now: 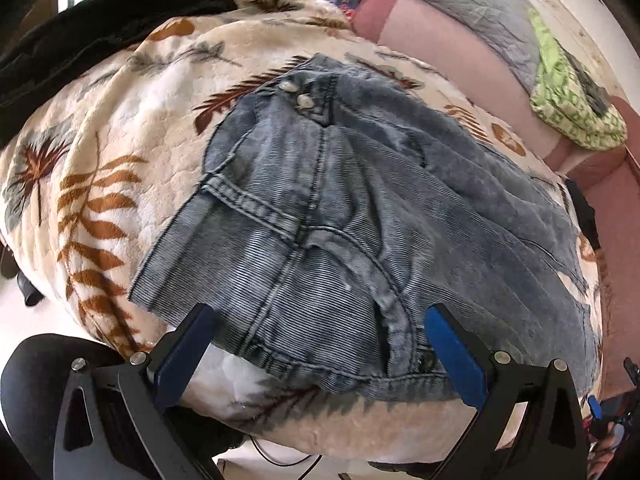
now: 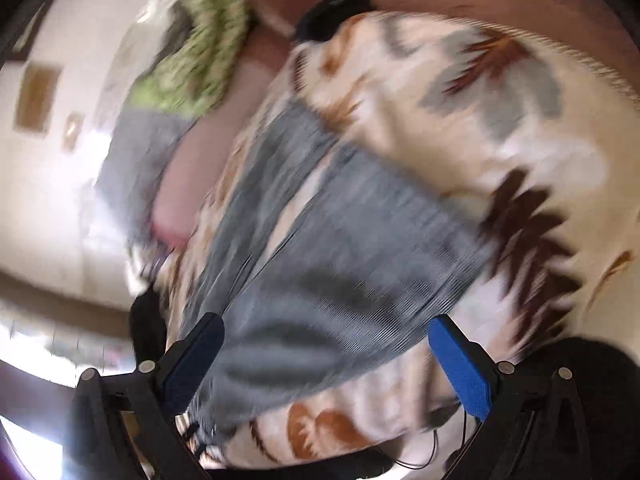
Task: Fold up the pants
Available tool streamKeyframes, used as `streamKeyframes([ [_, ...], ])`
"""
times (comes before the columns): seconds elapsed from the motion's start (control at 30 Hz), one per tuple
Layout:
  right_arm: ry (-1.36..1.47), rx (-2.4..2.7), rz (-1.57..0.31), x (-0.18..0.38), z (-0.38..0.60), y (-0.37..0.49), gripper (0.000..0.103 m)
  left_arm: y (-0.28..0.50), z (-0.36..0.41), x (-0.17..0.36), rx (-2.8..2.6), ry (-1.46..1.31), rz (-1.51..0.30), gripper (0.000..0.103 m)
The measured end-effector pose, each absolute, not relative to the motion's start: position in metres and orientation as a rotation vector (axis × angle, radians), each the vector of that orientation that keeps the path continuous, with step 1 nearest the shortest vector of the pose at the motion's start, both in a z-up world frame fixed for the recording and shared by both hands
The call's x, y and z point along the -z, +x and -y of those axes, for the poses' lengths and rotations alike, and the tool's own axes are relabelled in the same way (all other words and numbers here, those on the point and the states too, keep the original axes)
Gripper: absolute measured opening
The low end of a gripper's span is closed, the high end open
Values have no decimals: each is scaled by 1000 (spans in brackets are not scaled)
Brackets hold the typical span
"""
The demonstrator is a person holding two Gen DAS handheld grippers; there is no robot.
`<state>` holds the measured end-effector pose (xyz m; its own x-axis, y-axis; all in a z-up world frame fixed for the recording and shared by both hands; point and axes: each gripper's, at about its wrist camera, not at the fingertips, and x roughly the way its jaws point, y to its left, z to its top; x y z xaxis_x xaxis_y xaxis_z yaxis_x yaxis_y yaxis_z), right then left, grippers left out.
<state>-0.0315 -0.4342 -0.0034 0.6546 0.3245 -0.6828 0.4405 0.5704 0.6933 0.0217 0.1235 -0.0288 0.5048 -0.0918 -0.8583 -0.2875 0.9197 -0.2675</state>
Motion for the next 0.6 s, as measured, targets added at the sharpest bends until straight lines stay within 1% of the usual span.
streamKeyframes([
  [0.2,977,190,-983,22,463,-13,102,27,-136,34,-140,-456,-1050,103],
  [0.23,977,193,-992,26,465,-11,101,28,-137,34,-142,-464,-1050,103],
  [0.27,972,202,-996,27,468,-9,98,30,-137,34,-144,-469,-1049,103],
  [0.33,926,228,-991,21,468,-6,85,33,-139,36,-149,-473,-1053,103],
  [0.37,881,232,-988,15,465,-4,61,34,-139,36,-148,-474,-1055,103],
  [0.4,844,232,-991,13,464,0,34,34,-140,35,-147,-477,-1051,103],
  [0.43,812,226,-1000,10,464,3,28,35,-142,35,-152,-482,-1042,98],
  [0.47,775,221,-1012,10,462,5,28,34,-145,34,-168,-486,-1039,89],
  [0.5,738,221,-1016,8,461,6,26,34,-148,34,-183,-489,-1041,85],
  [0.53,699,222,-1021,7,459,9,26,33,-152,33,-202,-496,-1035,75],
  [0.57,679,219,-1022,7,459,9,26,30,-154,32,-216,-497,-1032,59],
  [0.6,663,215,-1022,5,459,10,26,29,-159,31,-237,-493,-1031,49],
])
